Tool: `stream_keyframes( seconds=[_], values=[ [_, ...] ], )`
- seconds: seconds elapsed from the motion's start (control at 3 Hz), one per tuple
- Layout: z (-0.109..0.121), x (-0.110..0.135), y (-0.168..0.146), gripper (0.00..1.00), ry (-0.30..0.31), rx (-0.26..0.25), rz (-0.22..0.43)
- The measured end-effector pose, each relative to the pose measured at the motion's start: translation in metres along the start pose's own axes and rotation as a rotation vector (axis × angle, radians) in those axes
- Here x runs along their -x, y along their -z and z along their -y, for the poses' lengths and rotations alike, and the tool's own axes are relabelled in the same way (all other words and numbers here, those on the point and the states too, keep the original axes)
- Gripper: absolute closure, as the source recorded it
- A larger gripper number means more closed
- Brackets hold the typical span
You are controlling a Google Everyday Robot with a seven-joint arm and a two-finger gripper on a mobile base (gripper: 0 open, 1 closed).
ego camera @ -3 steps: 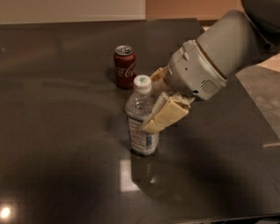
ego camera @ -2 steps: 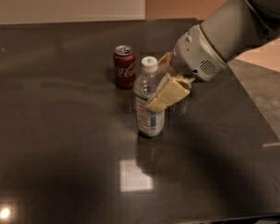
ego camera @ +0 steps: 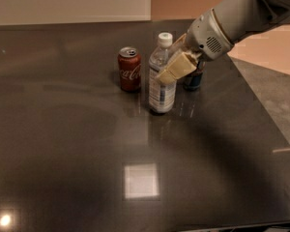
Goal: Move blue plastic bottle near coke can
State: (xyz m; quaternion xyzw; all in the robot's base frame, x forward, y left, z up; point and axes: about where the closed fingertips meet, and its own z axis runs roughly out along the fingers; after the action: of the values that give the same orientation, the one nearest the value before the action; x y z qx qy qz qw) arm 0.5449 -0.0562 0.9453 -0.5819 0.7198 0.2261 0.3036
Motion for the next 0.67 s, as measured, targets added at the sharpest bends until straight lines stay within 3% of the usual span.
stream_keyframes(
  seconds=[0.33, 0.67],
  values=[
    [0.027, 0.0, -0.007, 1.0, -0.051, -0.015, 0.006],
    [0.039, 0.007, -0.015, 1.0, -0.074, -0.021, 0.013]
  ],
)
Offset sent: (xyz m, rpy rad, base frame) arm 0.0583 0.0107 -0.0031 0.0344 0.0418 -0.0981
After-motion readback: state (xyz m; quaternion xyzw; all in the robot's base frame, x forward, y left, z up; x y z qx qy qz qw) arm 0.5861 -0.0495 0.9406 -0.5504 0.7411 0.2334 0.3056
